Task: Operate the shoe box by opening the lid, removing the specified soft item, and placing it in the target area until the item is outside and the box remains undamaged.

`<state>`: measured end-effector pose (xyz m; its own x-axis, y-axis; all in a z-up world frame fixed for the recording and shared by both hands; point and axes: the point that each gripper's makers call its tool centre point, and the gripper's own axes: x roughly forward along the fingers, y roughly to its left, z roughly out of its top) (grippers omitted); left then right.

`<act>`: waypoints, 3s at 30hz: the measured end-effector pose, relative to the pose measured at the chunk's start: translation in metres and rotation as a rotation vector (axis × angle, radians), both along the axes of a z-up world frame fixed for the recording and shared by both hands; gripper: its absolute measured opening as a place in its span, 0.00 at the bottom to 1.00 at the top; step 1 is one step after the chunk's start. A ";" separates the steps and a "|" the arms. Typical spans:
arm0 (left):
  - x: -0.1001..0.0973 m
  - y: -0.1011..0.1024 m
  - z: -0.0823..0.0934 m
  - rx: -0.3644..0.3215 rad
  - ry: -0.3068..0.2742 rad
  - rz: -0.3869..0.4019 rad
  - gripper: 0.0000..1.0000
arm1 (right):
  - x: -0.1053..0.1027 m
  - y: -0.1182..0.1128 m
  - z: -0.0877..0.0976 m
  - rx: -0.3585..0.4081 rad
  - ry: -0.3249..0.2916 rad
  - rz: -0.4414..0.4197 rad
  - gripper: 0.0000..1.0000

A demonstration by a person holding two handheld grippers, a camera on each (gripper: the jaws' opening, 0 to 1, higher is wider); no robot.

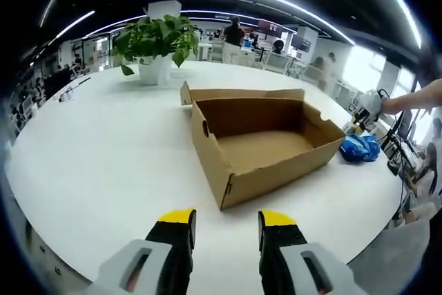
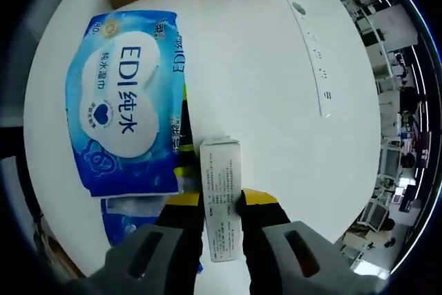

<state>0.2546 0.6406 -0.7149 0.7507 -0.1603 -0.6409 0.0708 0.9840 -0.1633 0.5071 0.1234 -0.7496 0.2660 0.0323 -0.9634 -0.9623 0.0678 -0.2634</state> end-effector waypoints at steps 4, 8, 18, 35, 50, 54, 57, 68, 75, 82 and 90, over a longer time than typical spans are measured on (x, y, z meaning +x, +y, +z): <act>0.000 -0.001 0.000 -0.002 0.000 -0.002 0.36 | -0.001 0.000 -0.001 0.008 0.016 -0.005 0.18; 0.000 0.000 -0.001 -0.004 0.001 -0.002 0.36 | 0.000 -0.002 -0.002 0.010 0.029 -0.010 0.18; 0.000 0.001 -0.001 -0.008 -0.001 0.002 0.36 | -0.001 -0.022 -0.006 -0.048 0.063 0.014 0.18; 0.001 0.000 -0.002 -0.007 0.001 -0.003 0.36 | -0.011 -0.040 -0.006 -0.102 0.114 0.028 0.18; -0.002 -0.004 -0.006 0.008 0.029 -0.019 0.36 | -0.013 -0.040 0.001 -0.067 0.108 -0.003 0.23; -0.003 -0.006 -0.008 0.015 0.040 -0.029 0.36 | -0.012 -0.038 0.011 -0.039 0.087 -0.011 0.26; -0.003 -0.007 -0.009 0.022 0.047 -0.037 0.36 | -0.007 -0.039 0.014 -0.012 0.072 -0.028 0.26; -0.005 -0.002 -0.014 0.005 0.065 -0.022 0.37 | -0.004 -0.042 0.036 0.099 -0.001 -0.150 0.26; -0.005 -0.009 -0.011 -0.042 0.053 -0.035 0.37 | -0.010 -0.045 0.055 0.262 -0.033 -0.388 0.27; -0.004 -0.009 -0.008 -0.078 0.032 -0.031 0.37 | -0.027 -0.035 0.068 0.398 -0.060 -0.547 0.28; -0.004 -0.012 -0.006 -0.109 0.020 -0.041 0.36 | -0.044 0.003 0.087 0.651 -0.130 -0.721 0.29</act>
<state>0.2511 0.6286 -0.7210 0.7292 -0.2596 -0.6331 0.1057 0.9569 -0.2705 0.4633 0.1262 -0.6625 0.5333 0.3352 -0.7767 -0.5995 0.7975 -0.0674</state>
